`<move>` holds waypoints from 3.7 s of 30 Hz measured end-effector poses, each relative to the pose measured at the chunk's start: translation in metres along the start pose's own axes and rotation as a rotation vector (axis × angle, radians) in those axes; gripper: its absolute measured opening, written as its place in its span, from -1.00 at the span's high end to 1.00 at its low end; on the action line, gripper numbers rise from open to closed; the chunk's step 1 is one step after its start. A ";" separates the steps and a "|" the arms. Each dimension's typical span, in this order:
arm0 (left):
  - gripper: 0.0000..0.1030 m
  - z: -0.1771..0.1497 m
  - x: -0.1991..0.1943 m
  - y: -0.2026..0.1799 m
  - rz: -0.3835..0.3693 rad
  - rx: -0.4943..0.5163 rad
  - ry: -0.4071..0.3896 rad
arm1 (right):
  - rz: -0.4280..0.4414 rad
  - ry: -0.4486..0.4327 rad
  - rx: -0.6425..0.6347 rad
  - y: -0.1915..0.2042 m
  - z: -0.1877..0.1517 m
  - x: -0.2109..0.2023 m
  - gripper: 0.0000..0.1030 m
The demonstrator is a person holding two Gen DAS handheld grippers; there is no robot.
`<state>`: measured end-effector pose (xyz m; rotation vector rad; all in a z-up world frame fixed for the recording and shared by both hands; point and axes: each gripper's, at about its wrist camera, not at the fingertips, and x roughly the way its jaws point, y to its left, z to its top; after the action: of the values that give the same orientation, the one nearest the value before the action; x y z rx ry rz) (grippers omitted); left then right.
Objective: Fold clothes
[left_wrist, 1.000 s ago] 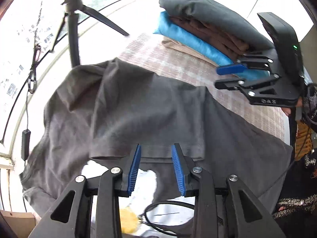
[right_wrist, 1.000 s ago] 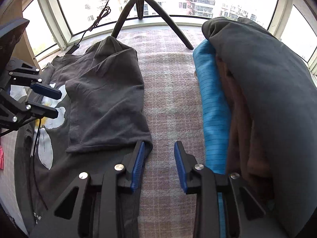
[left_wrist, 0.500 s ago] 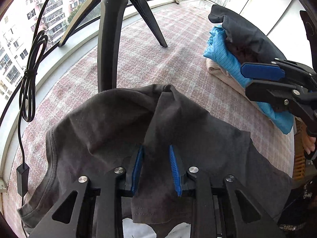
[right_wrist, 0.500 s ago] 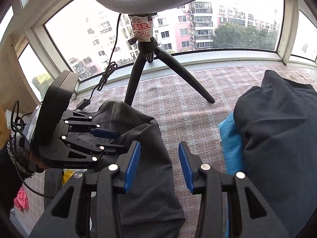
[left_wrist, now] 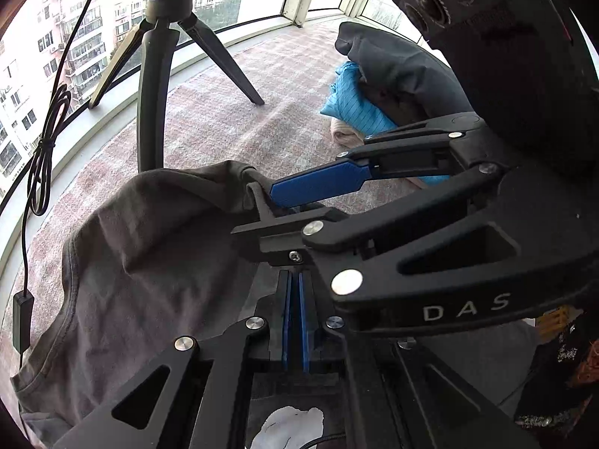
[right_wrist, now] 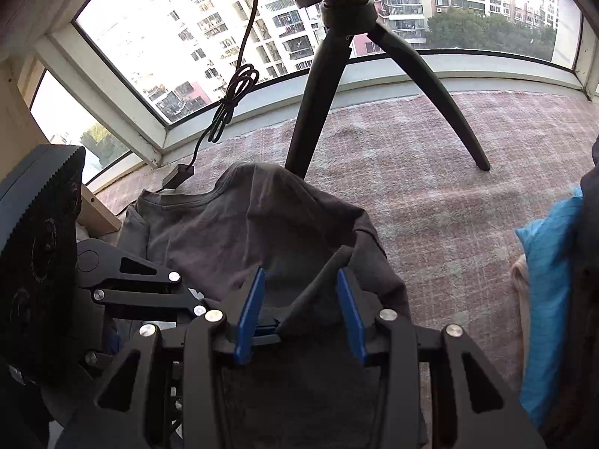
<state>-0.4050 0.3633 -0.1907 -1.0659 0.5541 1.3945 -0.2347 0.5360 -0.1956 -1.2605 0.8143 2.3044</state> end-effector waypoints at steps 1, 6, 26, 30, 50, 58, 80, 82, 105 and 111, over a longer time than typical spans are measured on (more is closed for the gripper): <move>0.94 -0.001 0.000 0.000 0.000 0.002 0.001 | -0.006 0.010 -0.001 -0.001 0.001 0.003 0.23; 0.83 -0.005 -0.002 0.002 -0.014 0.014 0.024 | -0.015 0.026 -0.006 -0.011 -0.002 0.009 0.73; 0.46 0.025 0.017 0.037 -0.045 0.001 0.105 | 0.024 -0.075 0.135 -0.040 -0.003 -0.025 0.48; 0.68 0.014 0.016 0.022 -0.060 -0.010 0.075 | 0.034 -0.042 0.098 -0.030 -0.001 -0.020 0.46; 0.68 -0.004 -0.010 0.041 -0.029 -0.056 0.015 | -0.008 -0.047 -0.043 -0.013 -0.010 -0.015 0.93; 0.68 0.013 0.001 0.030 -0.037 0.017 0.077 | -0.020 -0.105 -0.078 -0.005 -0.012 -0.033 0.93; 0.70 -0.007 0.007 0.003 -0.120 0.033 -0.019 | -0.011 0.092 0.033 -0.005 0.002 0.020 0.47; 0.70 -0.009 0.006 0.005 -0.118 0.020 -0.020 | -0.038 0.102 -0.001 -0.006 -0.002 0.025 0.73; 0.39 0.016 -0.044 0.049 -0.063 -0.003 -0.030 | 0.030 -0.099 -0.026 -0.025 -0.006 -0.039 0.94; 0.36 0.018 -0.008 0.051 -0.062 -0.012 0.048 | 0.032 -0.036 0.083 -0.038 0.003 -0.023 0.65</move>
<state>-0.4592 0.3673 -0.1896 -1.1201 0.5435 1.3224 -0.2029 0.5651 -0.1863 -1.1752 0.9145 2.2868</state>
